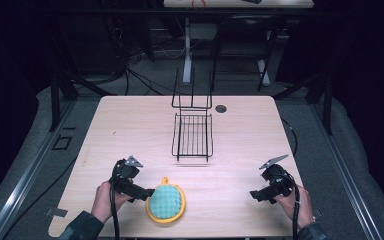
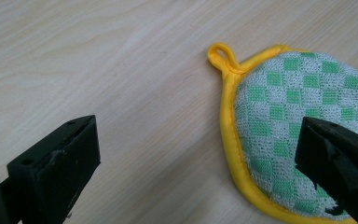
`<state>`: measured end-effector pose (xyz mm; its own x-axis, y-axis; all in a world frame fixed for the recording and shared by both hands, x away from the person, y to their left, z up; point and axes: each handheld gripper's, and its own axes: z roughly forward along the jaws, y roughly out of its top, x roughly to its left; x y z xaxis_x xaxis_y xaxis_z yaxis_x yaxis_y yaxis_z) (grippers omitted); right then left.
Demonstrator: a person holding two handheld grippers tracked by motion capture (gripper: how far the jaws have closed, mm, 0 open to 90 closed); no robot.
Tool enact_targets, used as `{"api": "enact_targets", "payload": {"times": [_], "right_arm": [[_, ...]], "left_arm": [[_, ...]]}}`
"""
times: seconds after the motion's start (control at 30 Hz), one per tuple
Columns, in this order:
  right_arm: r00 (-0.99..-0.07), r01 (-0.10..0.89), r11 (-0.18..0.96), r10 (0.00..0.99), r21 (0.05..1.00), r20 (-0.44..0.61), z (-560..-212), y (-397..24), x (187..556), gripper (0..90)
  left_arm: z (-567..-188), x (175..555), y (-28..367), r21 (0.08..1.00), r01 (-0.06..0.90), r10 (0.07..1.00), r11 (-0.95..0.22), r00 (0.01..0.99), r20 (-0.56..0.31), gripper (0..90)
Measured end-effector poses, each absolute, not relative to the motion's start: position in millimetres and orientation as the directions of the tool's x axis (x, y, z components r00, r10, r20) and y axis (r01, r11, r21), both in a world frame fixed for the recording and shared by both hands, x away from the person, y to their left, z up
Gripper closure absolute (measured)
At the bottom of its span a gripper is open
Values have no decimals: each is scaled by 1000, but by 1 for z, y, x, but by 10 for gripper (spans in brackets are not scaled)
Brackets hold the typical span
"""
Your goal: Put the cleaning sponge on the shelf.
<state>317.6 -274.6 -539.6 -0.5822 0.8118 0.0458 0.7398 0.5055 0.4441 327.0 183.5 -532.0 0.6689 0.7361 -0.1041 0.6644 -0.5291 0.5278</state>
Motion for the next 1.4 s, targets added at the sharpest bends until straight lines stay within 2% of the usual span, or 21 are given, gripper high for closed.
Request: {"api": "enact_targets", "payload": {"times": [0.27, 0.63, 0.8, 0.93, 1.07, 1.1, 1.4], "right_arm": [[-582, 739, 506, 812, 446, 44, -539, -275, 317, 76], [-584, 737, 504, 811, 450, 49, -539, -274, 317, 78], [-589, 736, 509, 807, 447, 50, -539, -274, 317, 81], [-586, 738, 505, 809, 448, 52, -539, -274, 317, 82], [-584, 739, 499, 809, 452, 63, -540, -274, 317, 86], [-584, 740, 499, 809, 452, 63, -540, -274, 317, 87], [-585, 739, 503, 809, 448, 57, -541, -274, 318, 96]], "left_arm": [[-536, 325, 163, 510, 638, 699, -577, 708, -96, 0], [-540, 324, 157, 490, 640, 684, -593, 720, -113, 4], [-540, 323, 155, 491, 632, 674, -600, 730, -116, 143], [-542, 323, 153, 479, 635, 669, -606, 733, -125, 169], [-543, 323, 152, 471, 636, 659, -611, 739, -144, 251], [-543, 323, 153, 468, 640, 653, -610, 740, -160, 302], [-546, 326, 156, 457, 669, 650, -587, 725, -227, 409]]}}
